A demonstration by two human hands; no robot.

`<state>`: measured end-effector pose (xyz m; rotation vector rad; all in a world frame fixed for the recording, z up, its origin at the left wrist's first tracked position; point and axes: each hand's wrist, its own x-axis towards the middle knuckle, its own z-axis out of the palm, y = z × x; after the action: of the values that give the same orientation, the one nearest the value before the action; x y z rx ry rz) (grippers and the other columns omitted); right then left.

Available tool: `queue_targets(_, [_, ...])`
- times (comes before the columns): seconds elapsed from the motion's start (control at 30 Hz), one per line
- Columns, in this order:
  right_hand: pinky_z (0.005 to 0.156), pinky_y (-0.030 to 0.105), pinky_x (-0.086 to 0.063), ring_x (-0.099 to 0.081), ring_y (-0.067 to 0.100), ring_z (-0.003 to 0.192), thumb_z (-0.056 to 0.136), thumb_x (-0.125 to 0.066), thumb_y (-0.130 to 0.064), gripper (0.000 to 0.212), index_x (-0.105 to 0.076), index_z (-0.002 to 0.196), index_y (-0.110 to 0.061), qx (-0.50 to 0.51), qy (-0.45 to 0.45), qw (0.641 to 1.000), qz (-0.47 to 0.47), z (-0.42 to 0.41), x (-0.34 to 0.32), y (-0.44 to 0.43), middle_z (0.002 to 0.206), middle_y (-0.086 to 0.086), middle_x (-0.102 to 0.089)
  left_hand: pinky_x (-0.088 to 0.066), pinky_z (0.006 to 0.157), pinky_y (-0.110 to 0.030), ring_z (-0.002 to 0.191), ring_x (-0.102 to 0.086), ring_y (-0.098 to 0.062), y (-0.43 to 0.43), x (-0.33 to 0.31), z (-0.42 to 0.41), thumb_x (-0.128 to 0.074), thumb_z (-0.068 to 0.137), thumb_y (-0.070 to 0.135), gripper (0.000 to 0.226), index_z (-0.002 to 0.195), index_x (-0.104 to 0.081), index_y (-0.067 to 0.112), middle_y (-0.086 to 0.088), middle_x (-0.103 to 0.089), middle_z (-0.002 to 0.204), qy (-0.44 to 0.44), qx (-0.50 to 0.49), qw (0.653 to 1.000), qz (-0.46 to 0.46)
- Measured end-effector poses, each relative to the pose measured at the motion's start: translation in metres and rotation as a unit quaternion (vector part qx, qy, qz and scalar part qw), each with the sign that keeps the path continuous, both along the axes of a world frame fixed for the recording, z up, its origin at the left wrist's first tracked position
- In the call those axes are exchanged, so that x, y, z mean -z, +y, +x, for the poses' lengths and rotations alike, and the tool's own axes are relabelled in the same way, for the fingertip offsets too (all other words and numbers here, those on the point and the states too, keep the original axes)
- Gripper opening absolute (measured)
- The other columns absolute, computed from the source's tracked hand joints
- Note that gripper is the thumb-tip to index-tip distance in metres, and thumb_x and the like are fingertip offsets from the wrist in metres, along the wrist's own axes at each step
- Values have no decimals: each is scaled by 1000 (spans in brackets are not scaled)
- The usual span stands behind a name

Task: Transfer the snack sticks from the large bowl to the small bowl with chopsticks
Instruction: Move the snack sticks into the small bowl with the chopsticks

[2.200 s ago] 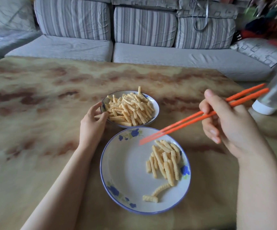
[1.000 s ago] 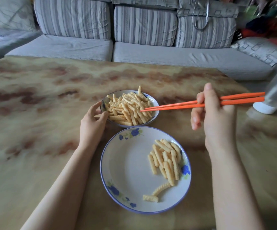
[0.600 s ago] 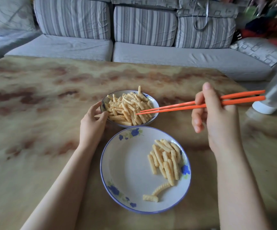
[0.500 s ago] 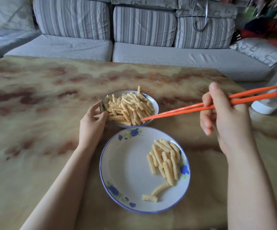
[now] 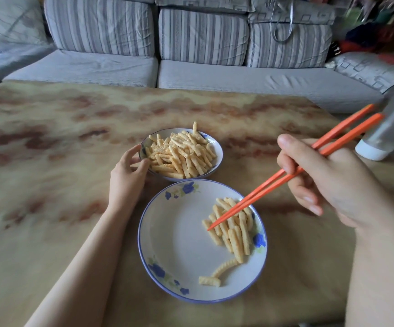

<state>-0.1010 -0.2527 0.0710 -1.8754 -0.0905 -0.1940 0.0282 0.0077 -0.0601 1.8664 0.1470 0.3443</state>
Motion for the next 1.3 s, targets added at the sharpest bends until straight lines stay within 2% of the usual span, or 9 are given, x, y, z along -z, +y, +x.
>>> queue_targets(0.17, [33, 15, -22, -26, 18, 27, 86, -50, -45, 41, -49, 57, -15, -16, 11, 1000, 3, 3, 4, 5, 35, 4, -33, -41, 53, -2, 68, -64, -11, -1, -1, -1, -55, 91, 16, 40, 131, -58, 23, 0, -67, 104, -1, 2, 1000, 2])
queue_targets(0.27, [33, 15, -23, -26, 18, 27, 90, -50, -42, 42, -48, 59, -14, -6, 0, 1000, 24, 6, 7, 9, 35, 3, -33, -44, 58, -7, 73, -67, -20, 0, 0, 0, -56, 91, 17, 40, 130, -58, 25, 0, -69, 106, 1, 1, 1000, -5])
queue_targets(0.4, [34, 20, -23, -28, 19, 29, 95, -49, -39, 45, -50, 54, -20, 38, -44, 995, 85, 14, 11, 14, 45, 8, -37, -44, 66, -14, 77, -67, -18, 0, 0, 0, -56, 90, 18, 40, 129, -58, 25, 1, -68, 107, 4, -3, 1000, -5])
queue_targets(0.47, [35, 21, -23, -29, 17, 29, 98, -49, -33, 48, -52, 51, -21, 79, -89, 983, 140, 20, 13, 19, 52, 9, -40, -44, 67, -14, 78, -66, -16, -1, -1, 0, -56, 90, 18, 40, 129, -58, 26, 2, -68, 106, 5, -4, 1000, -5])
queue_targets(0.67, [34, 20, -24, -34, 13, 30, 102, -45, -24, 41, -43, 62, -14, 199, -168, 930, 259, 40, 25, 40, 50, -9, -44, -44, 58, -6, 71, -66, -12, -1, -2, -2, -56, 91, 17, 39, 129, -58, 26, 4, -67, 103, 4, -4, 1000, -7])
queue_targets(0.83, [37, 33, -25, -36, 17, 32, 102, -43, -27, 42, -44, 62, -16, 226, -169, 931, 230, 58, 44, 58, 43, -7, -41, -48, 68, -16, 79, -67, -19, -1, -1, -1, -55, 91, 18, 40, 129, -58, 27, 3, -67, 103, 5, -6, 1000, -1])
queue_targets(0.9, [36, 28, -28, -37, 18, 32, 102, -43, -29, 41, -46, 64, -15, 216, -153, 938, 224, 63, 49, 62, 42, 1, -42, -48, 72, -21, 81, -68, -19, -1, -1, -1, -55, 90, 18, 40, 129, -58, 27, 3, -67, 104, 3, -7, 1000, -3])
queue_targets(1.07, [35, 18, -32, -43, 18, 33, 103, -41, -29, 39, -48, 68, -12, 166, -127, 960, 187, 68, 55, 64, 47, 14, -46, -39, 56, -1, 68, -60, 2, -1, -3, -2, -55, 91, 17, 39, 129, -58, 26, 4, -65, 100, 5, -11, 1000, 9])
queue_targets(1.3, [36, 20, -26, -40, 18, 29, 102, -42, -31, 41, -48, 65, -15, 153, -113, 965, 179, 57, 39, 45, 36, 0, -45, -45, 61, -10, 67, -62, -5, -2, -3, -2, -56, 91, 17, 39, 129, -58, 25, 4, -66, 101, 1, -7, 1000, 0])
